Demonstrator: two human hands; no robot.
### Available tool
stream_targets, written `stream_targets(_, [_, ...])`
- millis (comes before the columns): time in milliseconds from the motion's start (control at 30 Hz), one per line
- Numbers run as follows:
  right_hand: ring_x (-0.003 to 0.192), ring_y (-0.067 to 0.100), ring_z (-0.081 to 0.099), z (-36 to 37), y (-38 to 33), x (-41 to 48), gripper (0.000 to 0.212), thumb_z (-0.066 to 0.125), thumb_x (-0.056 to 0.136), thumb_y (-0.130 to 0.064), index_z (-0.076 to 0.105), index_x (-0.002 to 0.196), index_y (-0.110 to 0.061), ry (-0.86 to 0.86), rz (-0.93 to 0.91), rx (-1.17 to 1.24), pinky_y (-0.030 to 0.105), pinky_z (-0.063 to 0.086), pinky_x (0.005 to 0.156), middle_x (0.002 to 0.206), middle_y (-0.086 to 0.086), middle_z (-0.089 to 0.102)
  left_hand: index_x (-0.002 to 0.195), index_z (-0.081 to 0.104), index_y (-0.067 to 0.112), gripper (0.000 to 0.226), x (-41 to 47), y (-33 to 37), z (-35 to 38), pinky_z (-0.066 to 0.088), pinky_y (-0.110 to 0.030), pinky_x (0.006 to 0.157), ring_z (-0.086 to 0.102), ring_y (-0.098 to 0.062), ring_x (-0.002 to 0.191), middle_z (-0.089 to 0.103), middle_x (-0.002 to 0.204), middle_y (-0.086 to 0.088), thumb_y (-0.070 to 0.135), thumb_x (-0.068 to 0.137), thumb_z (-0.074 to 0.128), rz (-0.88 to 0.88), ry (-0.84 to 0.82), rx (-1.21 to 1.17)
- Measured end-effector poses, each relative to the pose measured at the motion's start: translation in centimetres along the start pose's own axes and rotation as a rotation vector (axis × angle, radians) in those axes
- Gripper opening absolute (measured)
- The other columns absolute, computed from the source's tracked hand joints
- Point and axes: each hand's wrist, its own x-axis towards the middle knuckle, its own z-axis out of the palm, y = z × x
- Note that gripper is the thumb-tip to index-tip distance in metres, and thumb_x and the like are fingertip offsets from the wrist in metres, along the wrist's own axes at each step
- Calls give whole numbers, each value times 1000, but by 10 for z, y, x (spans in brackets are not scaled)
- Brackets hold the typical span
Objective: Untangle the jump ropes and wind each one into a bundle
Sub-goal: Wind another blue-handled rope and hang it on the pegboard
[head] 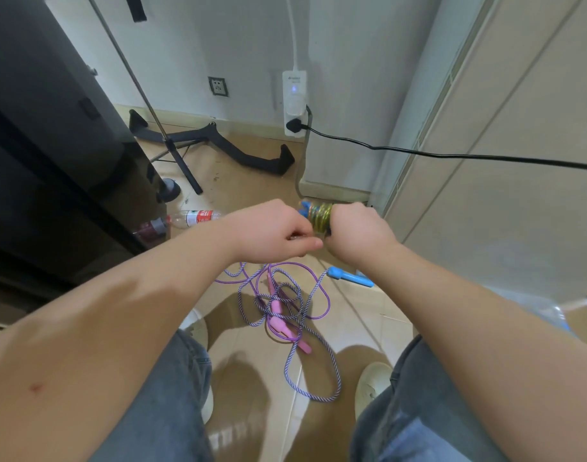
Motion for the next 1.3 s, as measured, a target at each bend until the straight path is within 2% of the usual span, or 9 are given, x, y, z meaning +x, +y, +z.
stream_targets(167, [72, 32, 48, 4, -1, -7, 12, 55, 90, -25, 59, 98, -17, -118, -389, -158, 32, 36, 63, 82, 10, 54, 68, 61, 20, 54, -2, -12, -15, 45, -35, 55, 51, -11, 57, 56, 57, 1, 65, 90, 43, -15, 154, 90])
stream_targets(333, [62, 22, 47, 3, -6, -8, 18, 62, 86, -23, 46, 78, -24, -52, -592, 146, 31, 34, 58, 60, -9, 46, 62, 62, 19, 51, -12, -38, -20, 39, -29, 55, 40, -7, 43, 44, 44, 6, 54, 97, 49, -272, 157, -252])
stream_targets(500, [57, 12, 46, 1, -11, -12, 11, 67, 83, -19, 58, 77, -21, 55, -393, 659, 32, 45, 58, 64, -6, 56, 70, 57, 11, 30, -3, -26, -1, 39, -19, 46, 44, -13, 50, 50, 58, 1, 9, 99, 48, -453, 101, -329])
stream_targets(567, [56, 13, 44, -1, -9, -7, 9, 65, 82, -19, 58, 77, -18, 155, -267, 690, 32, 41, 57, 62, -6, 53, 67, 53, 18, 36, 2, -17, 1, 39, -24, 49, 46, -15, 51, 50, 60, 2, 16, 101, 40, -462, 160, -438])
stream_targets(700, [67, 26, 49, -1, 1, 6, 13, 61, 84, -24, 53, 78, -15, 246, -12, 576, 30, 33, 58, 67, 0, 52, 78, 60, 25, 38, 6, -4, 1, 38, -26, 56, 48, 0, 50, 53, 64, 8, 35, 106, 35, -338, 156, -359])
stream_targets(833, [79, 35, 51, 3, 2, 8, 13, 55, 87, -23, 48, 82, -13, 191, 50, 342, 32, 37, 67, 80, 8, 52, 89, 61, 23, 29, 6, -1, 2, 37, -30, 68, 51, -14, 72, 55, 71, 9, 36, 104, 41, -238, 43, -161])
stream_targets(933, [83, 37, 53, 0, 2, 4, 6, 53, 89, -18, 48, 90, -15, 105, 85, 182, 35, 41, 69, 91, 14, 54, 83, 58, 28, 27, 2, -2, -1, 35, -28, 68, 50, 0, 66, 57, 69, 11, 34, 104, 42, -179, -4, -97])
stream_targets(1133, [89, 37, 60, 0, -3, -2, 11, 54, 92, -21, 53, 100, -14, 86, -82, 18, 36, 40, 67, 104, 16, 65, 87, 69, 21, 33, -2, -15, -6, 49, -39, 64, 56, -21, 77, 56, 82, 4, 45, 98, 51, -48, 320, 244])
stream_targets(1300, [73, 34, 49, -3, 2, 2, 17, 56, 92, -31, 47, 90, -17, 81, -173, 93, 32, 39, 63, 88, 11, 60, 87, 80, 25, 13, 0, -17, -7, 50, -29, 71, 58, -9, 78, 65, 83, 6, 37, 82, 78, -66, 618, -54])
